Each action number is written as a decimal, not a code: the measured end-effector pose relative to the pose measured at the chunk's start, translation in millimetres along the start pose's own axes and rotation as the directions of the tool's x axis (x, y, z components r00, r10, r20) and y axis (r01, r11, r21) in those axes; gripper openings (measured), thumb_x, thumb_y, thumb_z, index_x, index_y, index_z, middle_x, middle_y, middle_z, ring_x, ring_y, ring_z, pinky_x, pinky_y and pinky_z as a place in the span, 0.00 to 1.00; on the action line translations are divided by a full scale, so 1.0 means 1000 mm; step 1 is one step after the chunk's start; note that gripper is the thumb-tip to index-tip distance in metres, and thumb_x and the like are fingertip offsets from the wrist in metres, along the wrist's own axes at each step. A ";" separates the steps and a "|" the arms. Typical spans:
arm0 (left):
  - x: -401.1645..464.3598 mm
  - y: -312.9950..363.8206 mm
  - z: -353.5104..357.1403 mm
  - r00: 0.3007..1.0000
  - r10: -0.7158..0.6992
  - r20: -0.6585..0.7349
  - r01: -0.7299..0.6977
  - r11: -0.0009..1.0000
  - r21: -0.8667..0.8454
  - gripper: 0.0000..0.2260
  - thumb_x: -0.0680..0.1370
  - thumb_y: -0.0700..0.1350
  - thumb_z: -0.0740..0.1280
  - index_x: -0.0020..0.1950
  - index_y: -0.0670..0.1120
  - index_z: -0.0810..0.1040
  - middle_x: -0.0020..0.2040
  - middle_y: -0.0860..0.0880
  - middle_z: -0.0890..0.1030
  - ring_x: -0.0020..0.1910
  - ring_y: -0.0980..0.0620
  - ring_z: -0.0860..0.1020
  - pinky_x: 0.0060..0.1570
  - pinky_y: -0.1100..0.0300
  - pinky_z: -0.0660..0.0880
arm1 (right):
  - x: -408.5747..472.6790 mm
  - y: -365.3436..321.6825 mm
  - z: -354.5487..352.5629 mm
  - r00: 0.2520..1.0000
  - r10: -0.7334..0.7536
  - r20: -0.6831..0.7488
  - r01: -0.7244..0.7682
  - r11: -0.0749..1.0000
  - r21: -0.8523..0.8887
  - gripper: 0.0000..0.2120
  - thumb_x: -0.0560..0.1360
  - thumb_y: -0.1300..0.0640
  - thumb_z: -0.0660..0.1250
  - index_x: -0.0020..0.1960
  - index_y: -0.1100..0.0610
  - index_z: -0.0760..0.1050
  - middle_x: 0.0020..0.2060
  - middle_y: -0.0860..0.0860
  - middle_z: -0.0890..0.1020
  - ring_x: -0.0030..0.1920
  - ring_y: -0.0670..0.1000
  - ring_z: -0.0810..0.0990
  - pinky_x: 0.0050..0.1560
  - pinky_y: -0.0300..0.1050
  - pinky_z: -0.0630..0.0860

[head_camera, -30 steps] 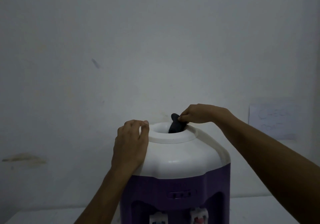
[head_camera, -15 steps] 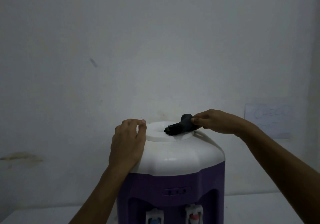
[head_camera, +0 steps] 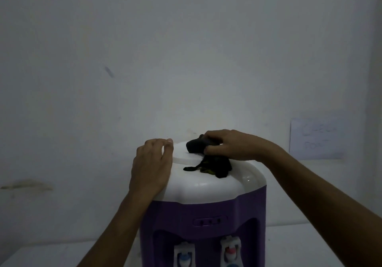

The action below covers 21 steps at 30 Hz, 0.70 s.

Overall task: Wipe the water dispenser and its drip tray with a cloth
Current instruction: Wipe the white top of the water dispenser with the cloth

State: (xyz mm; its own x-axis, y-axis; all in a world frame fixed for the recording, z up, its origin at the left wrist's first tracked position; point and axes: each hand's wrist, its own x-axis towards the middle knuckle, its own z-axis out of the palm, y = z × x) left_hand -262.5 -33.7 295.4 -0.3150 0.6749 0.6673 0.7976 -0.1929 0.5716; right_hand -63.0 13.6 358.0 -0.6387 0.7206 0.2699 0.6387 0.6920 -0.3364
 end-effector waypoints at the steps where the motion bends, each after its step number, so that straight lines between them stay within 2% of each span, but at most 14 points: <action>1: 0.000 0.000 0.000 1.000 -0.001 0.002 0.001 1.000 -0.004 0.16 0.81 0.51 0.53 0.61 0.48 0.76 0.64 0.48 0.75 0.63 0.47 0.69 0.61 0.52 0.65 | -0.002 0.001 -0.003 1.000 -0.025 -0.010 0.025 1.000 -0.014 0.07 0.75 0.49 0.64 0.53 0.44 0.74 0.45 0.43 0.79 0.46 0.45 0.77 0.45 0.39 0.72; 4: 0.000 0.000 0.000 1.000 0.002 0.009 -0.002 1.000 0.006 0.17 0.81 0.51 0.52 0.61 0.48 0.75 0.64 0.49 0.74 0.63 0.48 0.69 0.62 0.53 0.64 | -0.015 0.010 -0.018 0.999 -0.023 -0.047 0.018 0.994 -0.105 0.10 0.74 0.55 0.65 0.54 0.44 0.77 0.42 0.39 0.78 0.41 0.41 0.76 0.40 0.33 0.69; 7: 0.000 -0.001 0.000 1.000 0.011 0.000 -0.011 1.000 0.023 0.17 0.81 0.52 0.51 0.61 0.49 0.76 0.65 0.50 0.74 0.64 0.48 0.68 0.63 0.52 0.64 | -0.025 0.029 -0.031 0.989 0.022 -0.145 -0.053 0.976 -0.211 0.11 0.74 0.57 0.65 0.54 0.45 0.77 0.43 0.43 0.79 0.40 0.42 0.76 0.39 0.34 0.70; 8: -0.001 -0.001 0.000 1.000 0.015 -0.002 -0.015 1.000 0.026 0.18 0.81 0.52 0.51 0.61 0.49 0.76 0.65 0.50 0.74 0.64 0.48 0.69 0.63 0.52 0.65 | -0.028 0.035 -0.032 0.985 0.024 -0.173 -0.064 0.971 -0.232 0.12 0.73 0.57 0.65 0.54 0.44 0.77 0.46 0.44 0.80 0.41 0.43 0.76 0.40 0.36 0.71; 10: 0.000 -0.002 0.001 1.000 0.015 -0.002 -0.015 0.999 0.028 0.17 0.81 0.52 0.51 0.61 0.48 0.75 0.64 0.50 0.74 0.64 0.48 0.69 0.63 0.51 0.65 | -0.032 0.044 -0.027 0.991 -0.008 -0.136 -0.021 0.977 -0.213 0.15 0.75 0.56 0.63 0.57 0.40 0.76 0.56 0.40 0.78 0.50 0.41 0.75 0.51 0.37 0.71; 13: 0.001 -0.003 0.002 0.999 0.034 -0.001 -0.033 0.999 0.035 0.17 0.81 0.51 0.52 0.61 0.48 0.76 0.65 0.49 0.75 0.63 0.48 0.69 0.63 0.52 0.65 | -0.036 0.052 -0.009 0.999 -0.042 0.020 0.044 0.993 -0.114 0.18 0.79 0.48 0.59 0.67 0.34 0.66 0.70 0.32 0.62 0.68 0.38 0.63 0.69 0.41 0.60; 16: 0.000 -0.002 0.002 0.999 0.038 -0.005 -0.038 0.999 0.031 0.17 0.81 0.52 0.52 0.61 0.48 0.76 0.65 0.49 0.74 0.63 0.48 0.69 0.63 0.52 0.65 | -0.037 0.056 0.004 0.997 -0.083 -0.001 0.083 0.994 -0.070 0.19 0.80 0.43 0.53 0.71 0.33 0.60 0.73 0.31 0.54 0.72 0.37 0.56 0.73 0.44 0.55; 21: 0.001 -0.005 0.006 0.997 0.049 -0.053 -0.050 0.999 -0.019 0.19 0.81 0.53 0.50 0.61 0.47 0.76 0.63 0.49 0.75 0.61 0.49 0.71 0.60 0.56 0.66 | -0.030 0.033 0.016 0.985 -0.174 0.000 0.170 0.963 -0.210 0.21 0.81 0.42 0.50 0.72 0.32 0.54 0.73 0.29 0.50 0.72 0.37 0.55 0.71 0.45 0.59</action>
State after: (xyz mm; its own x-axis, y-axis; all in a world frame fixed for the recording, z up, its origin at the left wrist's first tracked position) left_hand -263.6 -27.7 290.6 -0.3020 0.6260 0.7189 0.8025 -0.2401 0.5462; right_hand -29.5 14.0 323.8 -0.7397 0.5895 0.3247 0.5967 0.7976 -0.0887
